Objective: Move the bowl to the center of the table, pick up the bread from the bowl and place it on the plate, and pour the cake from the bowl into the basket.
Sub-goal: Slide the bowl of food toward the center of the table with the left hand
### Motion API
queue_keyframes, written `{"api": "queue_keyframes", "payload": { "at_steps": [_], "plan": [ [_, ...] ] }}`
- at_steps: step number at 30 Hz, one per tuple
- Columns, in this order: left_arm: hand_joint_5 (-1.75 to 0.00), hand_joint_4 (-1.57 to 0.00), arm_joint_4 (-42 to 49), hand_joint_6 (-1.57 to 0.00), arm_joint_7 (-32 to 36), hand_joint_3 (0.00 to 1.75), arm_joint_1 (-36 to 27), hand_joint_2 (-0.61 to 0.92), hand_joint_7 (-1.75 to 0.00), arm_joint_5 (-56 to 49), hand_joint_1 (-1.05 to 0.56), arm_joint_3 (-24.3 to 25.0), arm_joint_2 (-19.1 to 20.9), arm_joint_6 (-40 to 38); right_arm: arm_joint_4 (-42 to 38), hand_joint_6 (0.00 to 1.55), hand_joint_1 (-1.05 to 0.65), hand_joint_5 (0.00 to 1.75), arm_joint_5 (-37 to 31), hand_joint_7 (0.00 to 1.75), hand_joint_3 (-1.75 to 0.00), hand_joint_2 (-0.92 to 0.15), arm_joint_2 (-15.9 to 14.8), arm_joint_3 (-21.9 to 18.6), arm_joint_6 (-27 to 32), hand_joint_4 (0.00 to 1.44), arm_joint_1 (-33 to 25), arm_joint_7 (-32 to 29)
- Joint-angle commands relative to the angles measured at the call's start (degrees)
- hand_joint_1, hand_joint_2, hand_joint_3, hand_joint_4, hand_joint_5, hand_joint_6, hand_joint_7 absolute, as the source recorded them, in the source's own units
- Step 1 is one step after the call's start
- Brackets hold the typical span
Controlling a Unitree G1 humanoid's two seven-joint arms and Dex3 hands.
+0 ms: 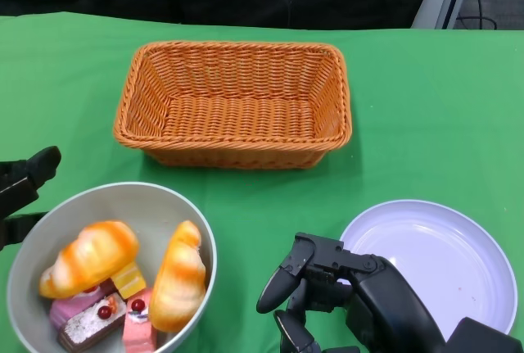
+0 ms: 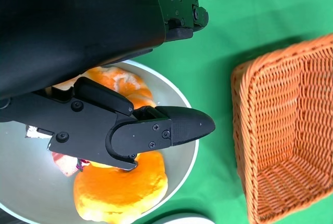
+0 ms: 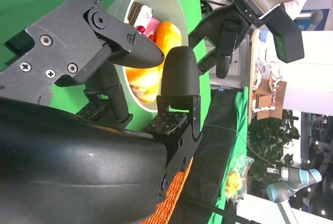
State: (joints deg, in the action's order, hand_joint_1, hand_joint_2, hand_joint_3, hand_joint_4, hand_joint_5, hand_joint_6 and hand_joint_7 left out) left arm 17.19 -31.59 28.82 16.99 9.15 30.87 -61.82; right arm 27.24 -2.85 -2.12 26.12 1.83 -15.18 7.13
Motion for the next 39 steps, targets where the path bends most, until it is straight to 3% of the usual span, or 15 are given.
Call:
{"api": "queue_keyframes", "payload": {
  "at_steps": [1,20,39],
  "plan": [
    [0.0,0.0,-0.9,0.0,0.8,0.58,-0.6,0.92,0.0,0.8,-0.72,0.6,-0.3,-0.6,-0.3,0.68,-0.09,1.55,-0.1,1.31,-1.14,-0.46,0.1,0.0,-0.8,0.82,-0.1,-0.1],
    [0.0,0.0,-1.0,0.0,5.4,0.56,-0.7,0.92,0.0,2.6,-0.71,4.5,-3.6,0.5,-0.3,0.69,-0.08,1.56,-1.1,1.31,-1.16,-0.45,0.3,0.7,-0.7,0.83,-0.4,-0.9],
    [0.0,0.0,-0.2,0.0,5.2,0.58,-1.3,0.92,0.0,4.6,-0.71,5.7,-6.3,6.5,-0.9,0.7,-0.08,1.55,-1.3,1.3,-1.18,-0.44,0.5,1.1,-0.7,0.84,0.0,-1.3]
  ]
}}
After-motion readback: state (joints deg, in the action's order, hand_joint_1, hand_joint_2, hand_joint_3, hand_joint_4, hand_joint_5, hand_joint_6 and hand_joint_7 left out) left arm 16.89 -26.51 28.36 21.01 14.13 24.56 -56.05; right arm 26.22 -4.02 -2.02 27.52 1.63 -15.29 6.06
